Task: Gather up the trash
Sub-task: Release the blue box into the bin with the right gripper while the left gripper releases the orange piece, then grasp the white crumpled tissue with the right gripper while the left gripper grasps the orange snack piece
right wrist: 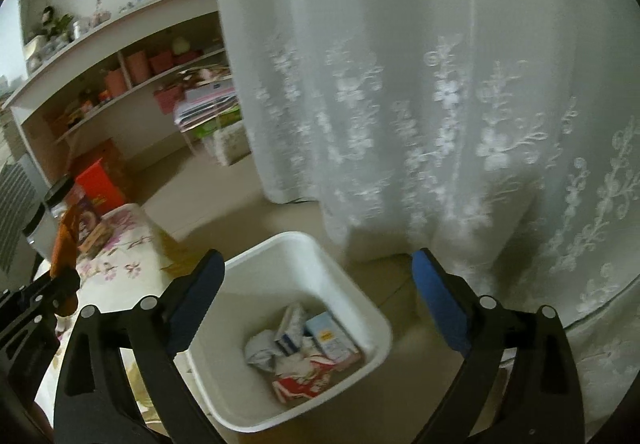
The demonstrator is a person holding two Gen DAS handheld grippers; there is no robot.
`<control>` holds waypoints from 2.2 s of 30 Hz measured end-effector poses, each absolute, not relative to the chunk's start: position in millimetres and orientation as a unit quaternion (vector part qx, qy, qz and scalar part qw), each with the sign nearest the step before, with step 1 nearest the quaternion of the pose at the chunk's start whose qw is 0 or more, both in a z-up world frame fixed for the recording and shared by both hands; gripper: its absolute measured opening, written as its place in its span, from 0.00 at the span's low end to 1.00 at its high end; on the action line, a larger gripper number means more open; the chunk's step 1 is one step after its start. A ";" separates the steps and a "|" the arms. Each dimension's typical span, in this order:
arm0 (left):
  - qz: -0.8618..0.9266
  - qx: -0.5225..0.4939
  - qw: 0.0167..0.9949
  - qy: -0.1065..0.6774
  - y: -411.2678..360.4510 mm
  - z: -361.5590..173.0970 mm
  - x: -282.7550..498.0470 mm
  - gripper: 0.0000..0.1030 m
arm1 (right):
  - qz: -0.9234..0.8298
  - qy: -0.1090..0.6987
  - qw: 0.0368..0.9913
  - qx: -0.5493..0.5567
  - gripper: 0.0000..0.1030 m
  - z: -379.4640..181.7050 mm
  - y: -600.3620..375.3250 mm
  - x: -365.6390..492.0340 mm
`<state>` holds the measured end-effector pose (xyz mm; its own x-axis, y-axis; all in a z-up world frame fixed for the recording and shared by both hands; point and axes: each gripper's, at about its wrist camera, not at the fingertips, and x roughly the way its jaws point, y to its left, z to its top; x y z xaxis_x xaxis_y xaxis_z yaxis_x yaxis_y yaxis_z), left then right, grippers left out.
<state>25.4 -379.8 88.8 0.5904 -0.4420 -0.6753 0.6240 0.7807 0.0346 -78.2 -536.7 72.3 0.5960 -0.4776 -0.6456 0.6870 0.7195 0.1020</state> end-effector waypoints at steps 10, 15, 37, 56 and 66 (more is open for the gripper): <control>-0.329 0.138 0.871 0.337 -424.6 95.3 17.2 0.58 | -0.388 0.286 0.855 0.191 0.93 78.5 -573.4 -108.7; -0.319 0.148 0.877 0.326 -421.9 96.7 14.6 0.61 | -0.395 0.279 0.855 0.190 0.93 82.2 -575.1 -111.1; -0.206 0.118 0.915 0.325 -323.2 88.6 61.4 0.84 | -0.347 0.303 0.884 0.076 0.93 83.9 -481.6 -38.4; -0.052 0.132 0.894 0.426 -161.0 11.2 139.0 0.87 | -0.208 0.387 0.897 0.048 0.93 43.4 -365.1 56.4; 0.019 0.063 0.866 0.496 -72.1 -33.3 188.0 0.86 | -0.165 0.417 0.893 0.032 0.93 22.1 -316.2 97.0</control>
